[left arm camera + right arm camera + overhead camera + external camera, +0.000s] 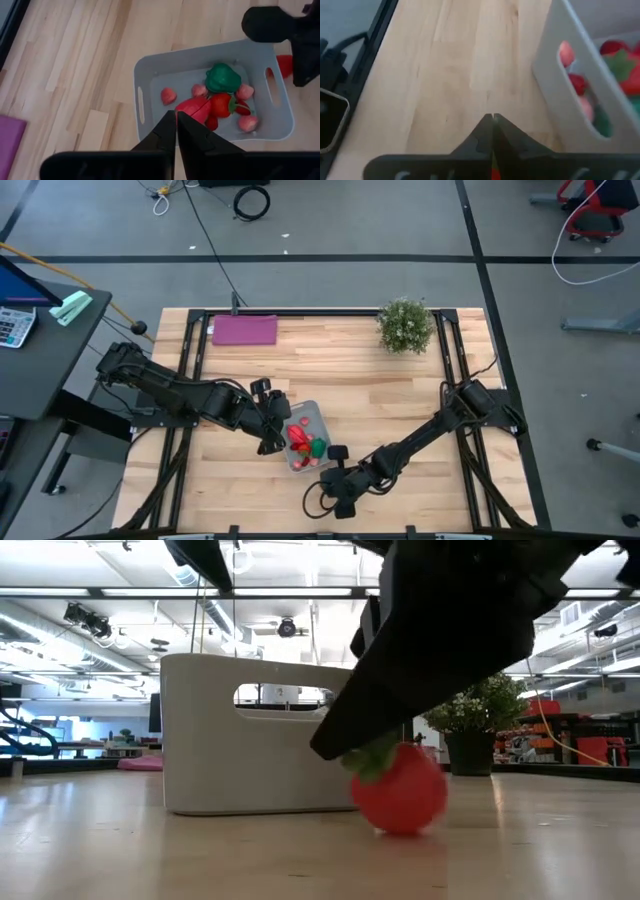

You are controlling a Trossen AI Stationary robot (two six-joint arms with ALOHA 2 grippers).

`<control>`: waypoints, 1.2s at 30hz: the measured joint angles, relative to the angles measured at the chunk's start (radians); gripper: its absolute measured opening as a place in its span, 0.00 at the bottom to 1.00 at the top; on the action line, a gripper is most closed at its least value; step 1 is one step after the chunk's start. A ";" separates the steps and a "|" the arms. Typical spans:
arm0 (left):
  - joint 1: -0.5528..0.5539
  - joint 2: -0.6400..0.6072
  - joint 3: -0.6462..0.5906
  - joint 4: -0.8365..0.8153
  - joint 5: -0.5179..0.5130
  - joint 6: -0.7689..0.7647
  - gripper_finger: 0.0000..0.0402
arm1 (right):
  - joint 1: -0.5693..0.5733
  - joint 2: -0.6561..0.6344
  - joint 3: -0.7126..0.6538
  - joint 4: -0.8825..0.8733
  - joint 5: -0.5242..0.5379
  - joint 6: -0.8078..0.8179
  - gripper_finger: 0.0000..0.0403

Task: Pick and placing Produce into tupperware
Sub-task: Put the red strawberry into the gray bin

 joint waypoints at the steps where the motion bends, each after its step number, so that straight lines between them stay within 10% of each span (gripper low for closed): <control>1: 0.000 0.000 0.000 -0.001 0.000 0.000 0.06 | 0.000 -0.008 0.000 0.001 0.006 -0.024 0.02; 14: 0.000 0.000 0.000 -0.005 0.000 0.003 0.04 | -0.034 -0.311 0.001 -0.016 0.192 -0.242 0.01; 21: 0.000 0.000 0.000 -0.004 0.000 0.000 0.06 | -0.186 -0.253 0.001 -0.021 -0.033 -0.236 0.01; 36: 0.000 0.000 0.000 -0.004 0.000 0.002 0.03 | -0.247 -0.174 0.000 -0.053 -0.123 -0.218 0.21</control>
